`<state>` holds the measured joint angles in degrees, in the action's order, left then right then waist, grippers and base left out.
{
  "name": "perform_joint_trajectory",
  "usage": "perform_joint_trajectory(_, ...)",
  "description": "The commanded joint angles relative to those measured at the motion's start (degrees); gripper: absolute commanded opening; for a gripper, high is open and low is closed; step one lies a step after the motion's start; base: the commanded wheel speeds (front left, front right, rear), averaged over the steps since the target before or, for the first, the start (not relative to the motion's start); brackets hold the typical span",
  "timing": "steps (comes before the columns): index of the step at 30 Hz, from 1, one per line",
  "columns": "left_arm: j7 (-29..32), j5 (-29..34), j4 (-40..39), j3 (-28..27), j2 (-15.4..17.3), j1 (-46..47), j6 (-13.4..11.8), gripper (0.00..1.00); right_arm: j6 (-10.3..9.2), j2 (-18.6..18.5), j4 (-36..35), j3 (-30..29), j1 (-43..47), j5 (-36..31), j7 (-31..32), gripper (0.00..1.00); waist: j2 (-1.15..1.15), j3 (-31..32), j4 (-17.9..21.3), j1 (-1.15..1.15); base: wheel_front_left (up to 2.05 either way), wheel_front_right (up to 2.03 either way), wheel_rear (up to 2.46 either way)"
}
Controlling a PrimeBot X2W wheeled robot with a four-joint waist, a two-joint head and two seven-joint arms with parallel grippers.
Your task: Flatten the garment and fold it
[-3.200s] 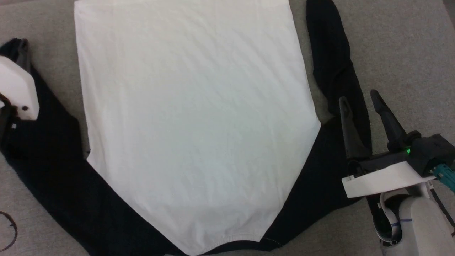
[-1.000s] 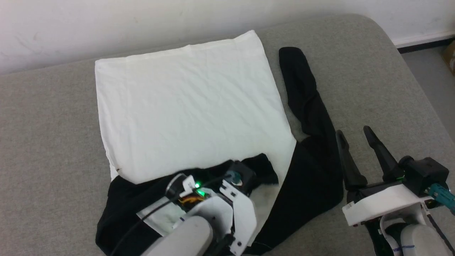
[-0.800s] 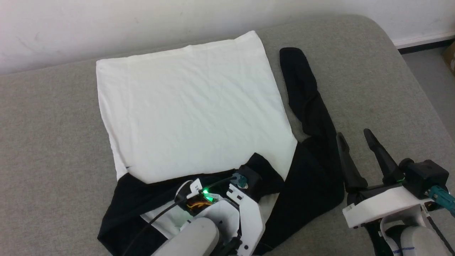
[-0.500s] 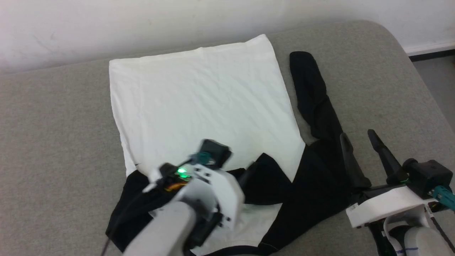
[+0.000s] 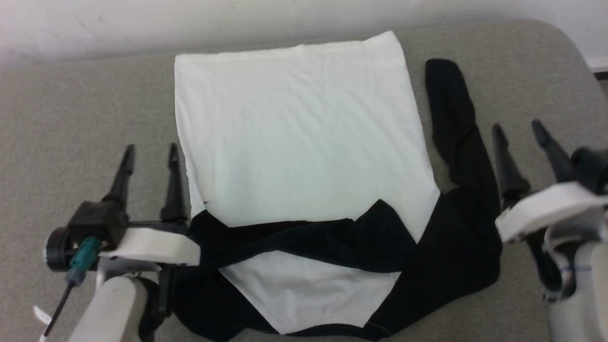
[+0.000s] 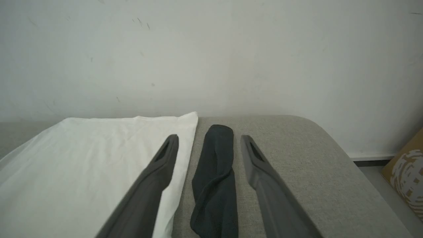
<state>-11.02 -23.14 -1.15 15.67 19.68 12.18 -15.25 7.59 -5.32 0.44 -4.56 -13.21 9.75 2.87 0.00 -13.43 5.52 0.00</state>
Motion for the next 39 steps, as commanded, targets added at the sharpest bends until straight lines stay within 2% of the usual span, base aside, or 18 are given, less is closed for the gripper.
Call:
perform_joint_trajectory(1,-1.4,0.3,0.3,-0.9,0.2,-0.6,-0.1,1.00,-0.10,-0.7,1.2,-0.5,-2.3,-0.1,0.8,1.00,0.00,-2.8,-1.9,0.00,0.00,0.00,0.00)
perform_joint_trajectory(3,-3.2,0.9,0.9,-2.4,0.2,-0.6,0.1,1.00,-0.10,-1.2,4.4,-2.0,-6.5,0.1,3.3,1.00,0.00,-4.5,-2.8,0.00,0.00,0.00,0.00)
perform_joint_trajectory(5,-3.8,1.7,-0.2,-3.6,-1.1,-0.7,-0.3,1.00,-0.10,-1.6,7.7,-3.3,-11.0,0.4,6.0,1.00,0.00,-6.4,-3.6,0.00,0.00,0.00,0.00)
perform_joint_trajectory(10,-3.9,5.1,-3.0,-6.8,-4.2,-0.2,0.8,1.00,-0.10,-4.2,17.4,-5.5,-22.3,0.8,13.3,1.00,0.00,-12.2,-5.7,0.00,0.00,0.00,0.00)
perform_joint_trajectory(17,-4.0,8.9,-5.0,-9.8,-9.2,2.0,4.0,1.00,-0.10,-7.0,30.1,-9.4,-35.4,-0.5,21.8,1.00,0.00,-18.5,-8.8,0.00,0.00,0.00,0.00)
perform_joint_trajectory(23,-4.0,11.8,-6.0,-12.2,-11.9,3.0,6.6,1.00,-0.10,-8.1,35.5,-10.1,-41.2,-1.7,27.5,1.00,0.00,-20.9,-10.2,0.00,0.00,0.00,0.00)
perform_joint_trajectory(24,-4.0,12.2,-6.1,-12.5,-12.2,3.0,6.9,1.00,-0.10,-8.2,36.1,-10.1,-41.7,-2.1,28.4,0.97,0.00,-21.0,-10.3,0.00,0.00,0.00,0.00)
perform_joint_trajectory(25,-4.0,12.5,-6.2,-12.9,-12.5,3.0,7.3,1.00,-0.10,-8.2,36.5,-10.3,-42.1,-2.5,29.3,0.47,0.00,-21.1,-10.4,0.00,0.00,0.00,0.00)
perform_joint_trajectory(26,-4.0,12.9,-6.2,-13.2,-12.8,3.0,7.7,1.00,-0.10,-8.3,36.9,-10.5,-42.4,-2.8,30.1,0.33,0.00,-21.0,-10.4,0.00,0.00,0.00,0.00)
perform_joint_trajectory(27,-4.0,13.1,-6.1,-13.5,-13.0,2.9,8.0,1.00,-0.10,-8.4,37.1,-10.5,-42.6,-3.0,30.7,0.12,0.00,-20.8,-10.4,0.00,0.00,0.00,0.00)
perform_joint_trajectory(28,-4.0,13.4,-5.9,-13.8,-13.3,2.9,8.3,1.00,-0.10,-8.4,37.1,-10.5,-42.6,-3.1,30.9,0.00,0.00,-20.5,-10.4,0.00,0.00,0.00,0.00)
perform_joint_trajectory(33,-4.0,14.6,-4.8,-15.1,-14.2,1.7,9.7,1.00,-0.10,-9.0,35.6,-10.2,-40.7,-2.8,27.6,0.00,0.00,-17.2,-9.3,0.00,0.00,0.00,0.00)
perform_joint_trajectory(39,-4.0,15.5,-3.3,-16.9,-14.6,-1.4,11.0,1.00,-0.10,-11.5,30.9,-10.5,-34.7,-2.5,21.3,0.00,0.00,-10.7,-7.0,0.00,0.00,0.00,0.00)
